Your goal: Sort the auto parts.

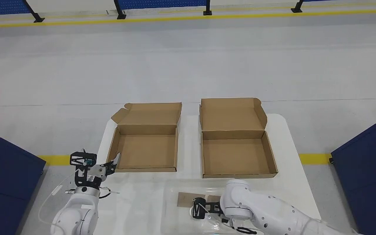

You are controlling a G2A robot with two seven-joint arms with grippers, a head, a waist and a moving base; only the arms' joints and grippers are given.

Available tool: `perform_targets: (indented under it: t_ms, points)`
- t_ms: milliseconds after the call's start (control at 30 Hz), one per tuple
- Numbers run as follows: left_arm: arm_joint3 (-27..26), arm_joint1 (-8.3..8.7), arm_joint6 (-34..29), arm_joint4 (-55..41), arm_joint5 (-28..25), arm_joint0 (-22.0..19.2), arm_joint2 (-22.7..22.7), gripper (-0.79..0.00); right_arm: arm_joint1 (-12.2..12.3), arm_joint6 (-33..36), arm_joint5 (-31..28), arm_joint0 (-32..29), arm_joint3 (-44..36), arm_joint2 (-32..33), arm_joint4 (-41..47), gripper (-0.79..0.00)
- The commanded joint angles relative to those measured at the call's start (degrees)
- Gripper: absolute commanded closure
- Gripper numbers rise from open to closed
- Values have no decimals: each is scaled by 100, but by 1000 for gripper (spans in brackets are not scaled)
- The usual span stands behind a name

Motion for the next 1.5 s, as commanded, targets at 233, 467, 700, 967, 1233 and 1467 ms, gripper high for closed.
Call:
perform_targets:
  t_ms: [233, 467, 700, 967, 1233, 1467]
  points:
    - [0, 0, 0, 0, 0, 0, 0, -785, 121, -55, -63, -192, -228, 222, -148, 0]
    - [0, 0, 0, 0, 0, 0, 0, -785, 253, -346, -241, -390, -405, 503, -189, 0]
    - [0, 0, 0, 0, 0, 0, 0, -785, 472, -977, -628, -700, -609, 1013, -127, 0]
    - [0, 0, 0, 0, 0, 0, 0, -785, 874, -2311, -1689, -1383, -840, 1996, -23, 0]
    - [0, 0, 0, 0, 0, 0, 0, -785, 989, -2695, -2137, -1586, -866, 2298, 45, 0]
    - [0, 0, 0, 0, 0, 0, 0, -785, 996, -2983, -2370, -1595, -792, 2327, 168, 0]
